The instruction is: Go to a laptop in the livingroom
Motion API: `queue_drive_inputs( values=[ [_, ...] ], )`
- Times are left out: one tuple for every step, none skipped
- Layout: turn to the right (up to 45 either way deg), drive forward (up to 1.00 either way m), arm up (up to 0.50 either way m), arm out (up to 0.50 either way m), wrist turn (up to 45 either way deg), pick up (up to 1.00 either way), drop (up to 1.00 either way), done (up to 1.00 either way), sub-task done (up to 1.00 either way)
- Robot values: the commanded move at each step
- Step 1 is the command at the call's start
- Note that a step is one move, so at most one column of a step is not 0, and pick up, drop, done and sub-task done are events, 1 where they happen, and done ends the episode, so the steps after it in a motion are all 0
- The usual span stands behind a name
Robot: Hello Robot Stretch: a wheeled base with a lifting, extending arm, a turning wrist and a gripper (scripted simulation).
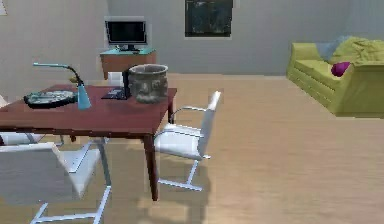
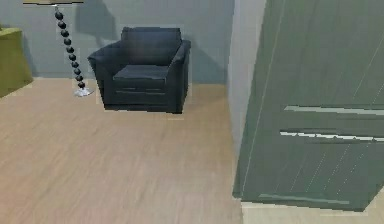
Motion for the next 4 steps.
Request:
queue_drive_inputs(
  values=[
    [0.0,0.6,0.0,0.0,0.0,0.0,0.0,0.0,0.0],
    [-27.0,0.0,0.0,0.0,0.0,0.0,0.0,0.0,0.0],
    [0.0,1.0,0.0,0.0,0.0,0.0,0.0,0.0,0.0],
    [0.0,0.0,0.0,0.0,0.0,0.0,0.0,1.0,0.0]
  ],
)
